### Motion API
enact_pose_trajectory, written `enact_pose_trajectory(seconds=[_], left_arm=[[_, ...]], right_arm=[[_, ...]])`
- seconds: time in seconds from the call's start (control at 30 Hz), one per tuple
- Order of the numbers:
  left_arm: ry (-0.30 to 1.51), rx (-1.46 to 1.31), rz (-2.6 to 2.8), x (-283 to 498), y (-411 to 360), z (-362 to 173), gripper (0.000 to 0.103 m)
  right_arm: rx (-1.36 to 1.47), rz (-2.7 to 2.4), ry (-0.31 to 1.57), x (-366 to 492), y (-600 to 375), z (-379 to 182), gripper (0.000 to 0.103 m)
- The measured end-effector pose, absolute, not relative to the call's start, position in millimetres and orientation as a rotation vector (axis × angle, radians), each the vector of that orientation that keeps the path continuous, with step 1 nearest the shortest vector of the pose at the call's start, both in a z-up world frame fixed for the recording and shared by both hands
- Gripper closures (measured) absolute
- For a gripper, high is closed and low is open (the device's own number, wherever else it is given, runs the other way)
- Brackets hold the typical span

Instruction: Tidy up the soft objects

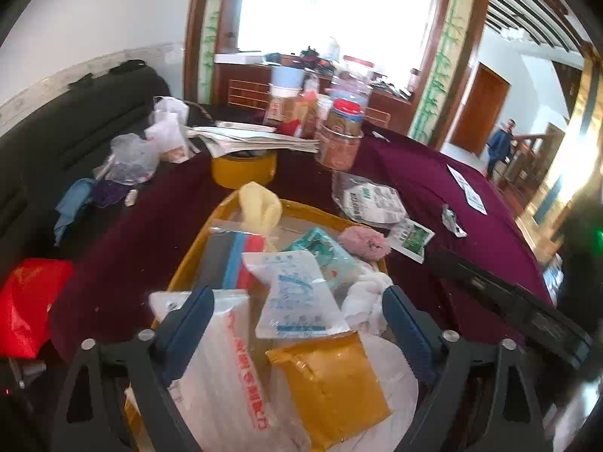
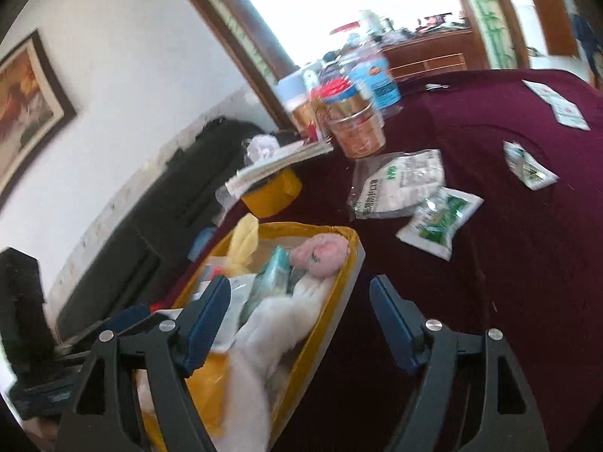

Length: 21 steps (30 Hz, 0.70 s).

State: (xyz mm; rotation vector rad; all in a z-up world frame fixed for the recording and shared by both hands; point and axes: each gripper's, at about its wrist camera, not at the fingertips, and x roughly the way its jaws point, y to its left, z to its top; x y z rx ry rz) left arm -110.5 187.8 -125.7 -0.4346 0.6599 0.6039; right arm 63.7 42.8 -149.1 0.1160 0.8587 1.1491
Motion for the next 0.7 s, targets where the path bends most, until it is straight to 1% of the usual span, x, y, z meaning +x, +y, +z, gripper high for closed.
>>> enact_pose_trajectory(seconds=[0.13, 0.27, 0.37, 0.53, 0.7], left_arm=[[0.668, -0.401, 0.664, -118, 186, -123, 0.009], [0.710, -0.362, 0.679, -125, 178, -120, 0.009], [0.732, -0.331, 0.669, -129, 173, -117, 0.010], [0.743, -0.317, 0.709, -134, 178, -112, 0.009], [0.742, -0.301, 0.729, -136, 178, -109, 0.009]], right_arm=[[0.082, 1.086, 0.846, 33, 22, -139, 0.027], [-0.021, 1.011, 0.879, 11, 24, -136, 0.027], [-0.017, 1.004, 0.915, -2, 25, -142, 0.027], [-0.084, 1.040, 0.849, -31, 29, -134, 0.027], [-0.086, 1.041, 0.843, -35, 31, -130, 0.027]])
